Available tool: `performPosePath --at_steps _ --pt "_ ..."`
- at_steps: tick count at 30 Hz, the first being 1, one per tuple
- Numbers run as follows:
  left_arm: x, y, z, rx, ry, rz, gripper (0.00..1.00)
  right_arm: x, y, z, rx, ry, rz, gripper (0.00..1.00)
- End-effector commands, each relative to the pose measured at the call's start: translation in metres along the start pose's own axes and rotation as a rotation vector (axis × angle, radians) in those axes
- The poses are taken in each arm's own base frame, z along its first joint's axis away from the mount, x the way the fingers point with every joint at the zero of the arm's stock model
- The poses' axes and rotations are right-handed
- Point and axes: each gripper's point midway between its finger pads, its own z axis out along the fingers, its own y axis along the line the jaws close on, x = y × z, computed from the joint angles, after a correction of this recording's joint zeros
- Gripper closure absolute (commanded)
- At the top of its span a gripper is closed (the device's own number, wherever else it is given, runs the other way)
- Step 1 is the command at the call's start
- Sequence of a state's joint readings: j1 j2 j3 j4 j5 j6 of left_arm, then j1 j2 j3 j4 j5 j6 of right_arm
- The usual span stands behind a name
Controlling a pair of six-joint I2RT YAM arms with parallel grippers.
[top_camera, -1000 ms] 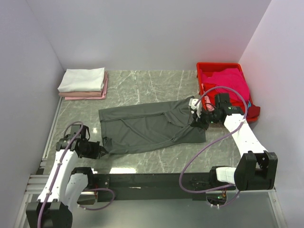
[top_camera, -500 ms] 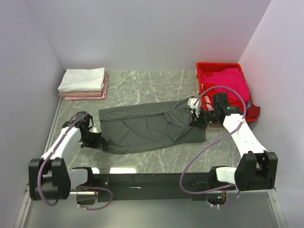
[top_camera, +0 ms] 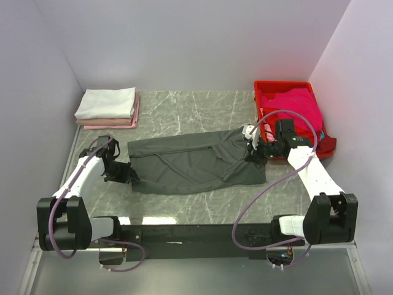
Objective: Fold and stack the t-shirts
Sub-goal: Fold the tshirt
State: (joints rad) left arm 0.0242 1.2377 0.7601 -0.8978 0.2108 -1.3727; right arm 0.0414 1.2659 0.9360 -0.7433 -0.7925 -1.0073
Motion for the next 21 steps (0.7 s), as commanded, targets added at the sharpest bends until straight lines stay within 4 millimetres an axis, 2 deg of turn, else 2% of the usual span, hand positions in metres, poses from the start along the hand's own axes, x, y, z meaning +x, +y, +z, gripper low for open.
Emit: performPosePath --at_steps 1,14,21 --pt "-0.004 -0.005 -0.008 0.027 -0.019 0.009 0.98 -0.008 -0.017 0.003 0.031 -0.006 -0.008 1.0" --pt "-0.022 -0.001 0.003 0.036 -0.023 -0.027 0.98 -0.02 -0.058 0.011 0.071 0.002 0.041 1.0" --pt "-0.028 -0.013 0.01 0.051 -0.01 -0.006 0.99 -0.02 -0.075 0.022 0.064 0.014 0.081 1.0"
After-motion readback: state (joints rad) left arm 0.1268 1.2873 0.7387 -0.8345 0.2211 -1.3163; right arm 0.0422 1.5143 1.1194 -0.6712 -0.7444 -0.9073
